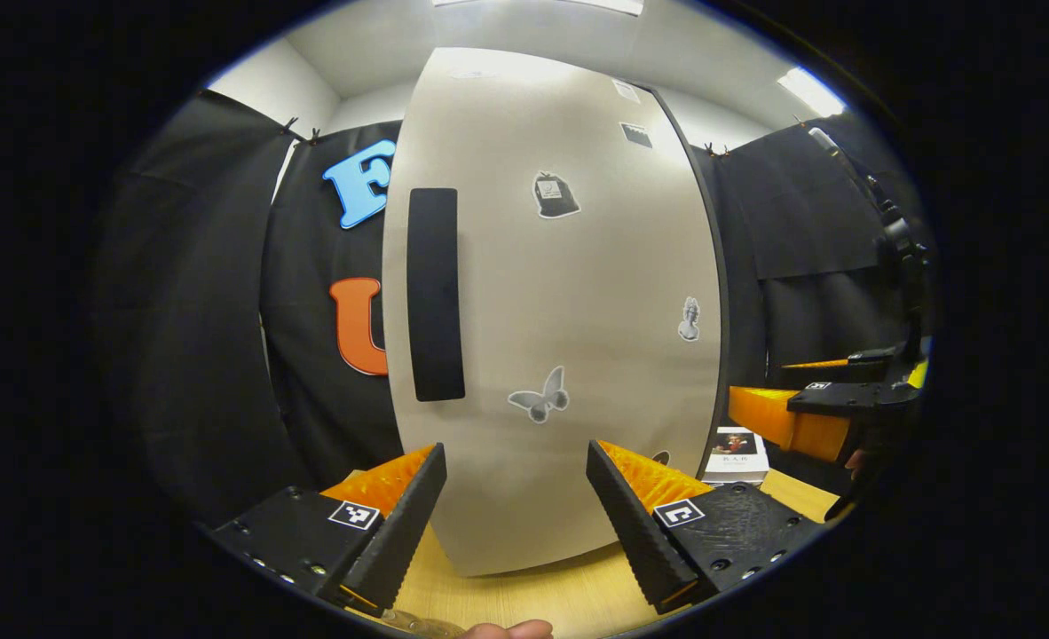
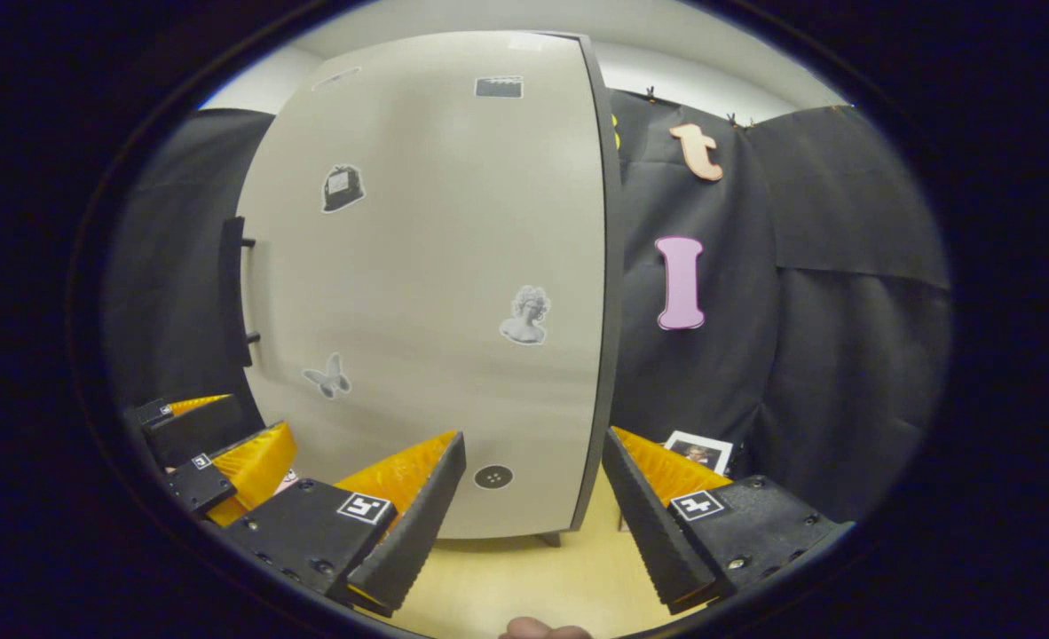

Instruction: Open the cabinet door with the right hand, grasp the bottle in the cabinet with the left hand and place it on the coaster, then close the cabinet door with the right hand.

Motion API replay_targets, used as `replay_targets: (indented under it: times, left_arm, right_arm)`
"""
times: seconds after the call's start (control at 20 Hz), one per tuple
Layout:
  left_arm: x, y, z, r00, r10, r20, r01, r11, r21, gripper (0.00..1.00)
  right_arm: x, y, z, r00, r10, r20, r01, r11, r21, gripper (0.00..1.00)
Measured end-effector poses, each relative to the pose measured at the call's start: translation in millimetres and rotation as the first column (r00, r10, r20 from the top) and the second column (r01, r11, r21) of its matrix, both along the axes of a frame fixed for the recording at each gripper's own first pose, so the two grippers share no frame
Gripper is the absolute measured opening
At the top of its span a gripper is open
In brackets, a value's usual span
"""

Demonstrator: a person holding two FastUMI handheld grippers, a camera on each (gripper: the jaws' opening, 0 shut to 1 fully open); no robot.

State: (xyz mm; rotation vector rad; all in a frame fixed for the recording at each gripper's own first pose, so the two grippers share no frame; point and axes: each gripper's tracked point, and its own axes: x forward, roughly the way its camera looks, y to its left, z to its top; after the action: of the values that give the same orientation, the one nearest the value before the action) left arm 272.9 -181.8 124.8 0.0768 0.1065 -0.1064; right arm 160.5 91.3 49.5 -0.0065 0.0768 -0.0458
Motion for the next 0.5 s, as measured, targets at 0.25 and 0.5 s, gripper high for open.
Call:
replay_targets:
  times: [0.25, 0.5]
  left_arm:
    - [0.7, 0.5, -3.2, 1.0, -0.008, -0.006, 0.008, 1.0, 0.014, 0.96]
    - [2.5, 0.5, 2.3, 0.999, -0.012, 0.034, 0.011, 1.0, 0.028, 0.96]
  right_arm:
    - [-8.1, -1.5, -2.0, 1.0, -0.004, 0.014, 0.004, 1.0, 0.002, 1.0]
    - [-9.0, -2.8, -2.2, 1.0, 0.02, 0.023, -0.02, 1.0, 0.002, 1.0]
